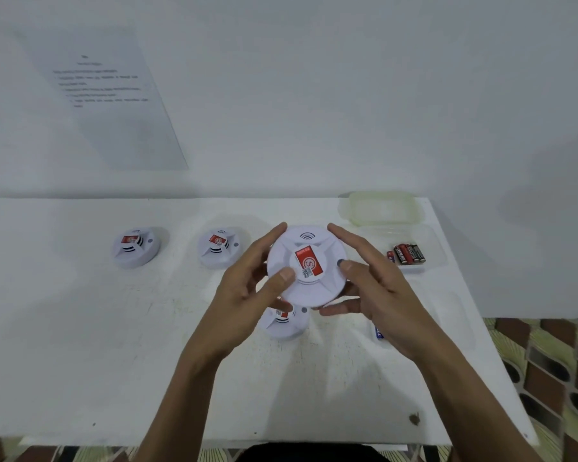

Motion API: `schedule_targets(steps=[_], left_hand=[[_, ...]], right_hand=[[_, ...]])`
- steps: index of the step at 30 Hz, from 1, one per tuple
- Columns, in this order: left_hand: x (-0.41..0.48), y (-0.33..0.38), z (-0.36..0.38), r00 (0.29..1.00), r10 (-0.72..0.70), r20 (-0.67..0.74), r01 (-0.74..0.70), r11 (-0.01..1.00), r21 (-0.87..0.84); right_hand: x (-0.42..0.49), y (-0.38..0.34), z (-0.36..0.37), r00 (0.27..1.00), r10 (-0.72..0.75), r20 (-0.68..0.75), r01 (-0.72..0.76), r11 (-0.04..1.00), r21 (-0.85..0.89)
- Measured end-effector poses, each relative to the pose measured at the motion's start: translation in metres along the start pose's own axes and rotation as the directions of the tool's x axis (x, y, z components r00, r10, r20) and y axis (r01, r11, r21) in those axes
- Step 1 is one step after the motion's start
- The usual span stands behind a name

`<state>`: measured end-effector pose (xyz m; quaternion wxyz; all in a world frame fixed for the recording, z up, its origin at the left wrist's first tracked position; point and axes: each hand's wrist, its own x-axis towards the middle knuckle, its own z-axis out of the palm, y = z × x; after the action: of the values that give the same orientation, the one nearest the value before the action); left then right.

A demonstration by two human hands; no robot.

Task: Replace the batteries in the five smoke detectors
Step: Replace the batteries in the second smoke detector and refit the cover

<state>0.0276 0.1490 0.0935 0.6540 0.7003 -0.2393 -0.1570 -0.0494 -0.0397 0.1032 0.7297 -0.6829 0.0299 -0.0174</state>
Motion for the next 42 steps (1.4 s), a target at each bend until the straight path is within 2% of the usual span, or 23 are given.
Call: schedule_targets(steps=[5,13,42], left_hand=[[-0.002,0.002,0.006,1.000,-0.003,0.022,0.003,1.000,0.007],[-0.002,0.002,0.017,0.995,-0.018,0.097,0.015,0.999,0.034],[-0.006,-0.002,0.015,0.998,-0.007,0.061,0.003,0.998,0.063]], right_hand=[[-0.004,0.000,-0.007,1.000,0.022,0.015,-0.022,1.000,-0.017],[-0.009,0.001,-0.016,0.995,0.048,-0.082,-0.052,0.997,-0.056],[-0.006,0.008,-0.014,0.996,0.057,-0.063,-0.058,0.998,-0.011]])
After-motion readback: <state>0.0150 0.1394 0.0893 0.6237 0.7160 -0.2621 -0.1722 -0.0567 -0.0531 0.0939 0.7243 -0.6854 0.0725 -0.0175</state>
